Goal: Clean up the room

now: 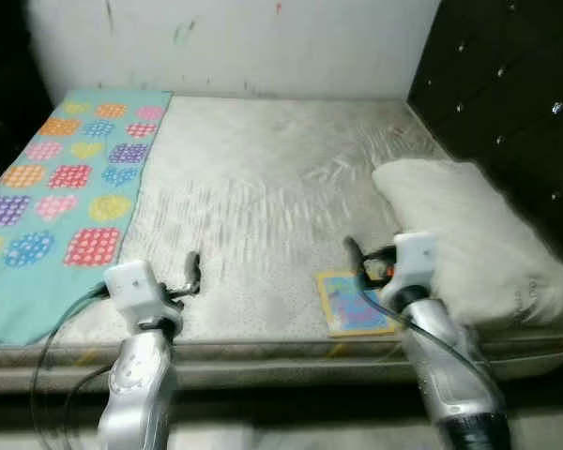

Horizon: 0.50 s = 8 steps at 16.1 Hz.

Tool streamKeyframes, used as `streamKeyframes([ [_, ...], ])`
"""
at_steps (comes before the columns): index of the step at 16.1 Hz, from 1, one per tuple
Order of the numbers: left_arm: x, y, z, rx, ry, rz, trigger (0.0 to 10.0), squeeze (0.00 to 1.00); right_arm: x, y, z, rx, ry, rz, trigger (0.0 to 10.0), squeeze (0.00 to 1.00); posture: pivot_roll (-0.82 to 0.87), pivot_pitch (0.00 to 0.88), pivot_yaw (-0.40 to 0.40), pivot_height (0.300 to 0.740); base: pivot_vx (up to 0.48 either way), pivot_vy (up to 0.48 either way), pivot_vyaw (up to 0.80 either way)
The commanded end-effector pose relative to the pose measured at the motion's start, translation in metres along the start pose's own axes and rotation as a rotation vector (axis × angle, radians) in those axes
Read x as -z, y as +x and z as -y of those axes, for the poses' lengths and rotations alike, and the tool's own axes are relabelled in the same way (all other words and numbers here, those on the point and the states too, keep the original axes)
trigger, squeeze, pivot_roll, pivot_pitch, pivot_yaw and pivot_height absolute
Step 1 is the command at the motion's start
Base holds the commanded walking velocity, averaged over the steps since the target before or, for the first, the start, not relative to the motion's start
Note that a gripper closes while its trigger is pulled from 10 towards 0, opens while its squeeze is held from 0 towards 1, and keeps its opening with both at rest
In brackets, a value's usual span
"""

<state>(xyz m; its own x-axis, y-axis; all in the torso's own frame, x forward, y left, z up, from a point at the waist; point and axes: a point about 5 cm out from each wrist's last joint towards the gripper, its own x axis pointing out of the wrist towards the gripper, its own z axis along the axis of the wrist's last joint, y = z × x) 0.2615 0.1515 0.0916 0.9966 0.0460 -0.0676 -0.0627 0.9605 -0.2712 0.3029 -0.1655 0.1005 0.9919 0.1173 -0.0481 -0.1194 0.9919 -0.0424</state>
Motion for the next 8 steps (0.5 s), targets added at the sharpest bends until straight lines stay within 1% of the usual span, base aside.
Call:
streamKeyframes([
  [1,-0.0011,-0.0009,-0.0045,-0.032,-0.011,0.003,10.0,0.00,-0.0020,0.0017,-0.0068,-0.016,0.011,0.006,10.0,0.00,-0.05,0.000,-0.008,0.740,0.000,0.480,0.00],
  [6,0.0006,-0.0024,-0.0037,-0.032,-0.007,-0.001,10.0,0.00,-0.0009,0.0001,-0.0071,-0.023,0.005,-0.001,10.0,0.00,-0.06,0.000,-0.012,0.740,0.000,0.480,0.00],
  [7,-0.0006,-0.0024,-0.0037,-0.035,0.010,0.011,10.0,0.00,-0.0003,0.0003,-0.0072,-0.028,0.002,-0.005,10.0,0.00,-0.06,0.000,-0.012,0.740,0.000,0.000,0.00],
  [8,-0.0028,-0.0024,-0.0018,-0.014,-0.005,0.028,10.0,0.00,-0.0003,0.0005,-0.0073,-0.028,0.001,-0.005,10.0,0.00,-0.06,0.000,-0.012,0.740,0.000,0.000,0.00],
])
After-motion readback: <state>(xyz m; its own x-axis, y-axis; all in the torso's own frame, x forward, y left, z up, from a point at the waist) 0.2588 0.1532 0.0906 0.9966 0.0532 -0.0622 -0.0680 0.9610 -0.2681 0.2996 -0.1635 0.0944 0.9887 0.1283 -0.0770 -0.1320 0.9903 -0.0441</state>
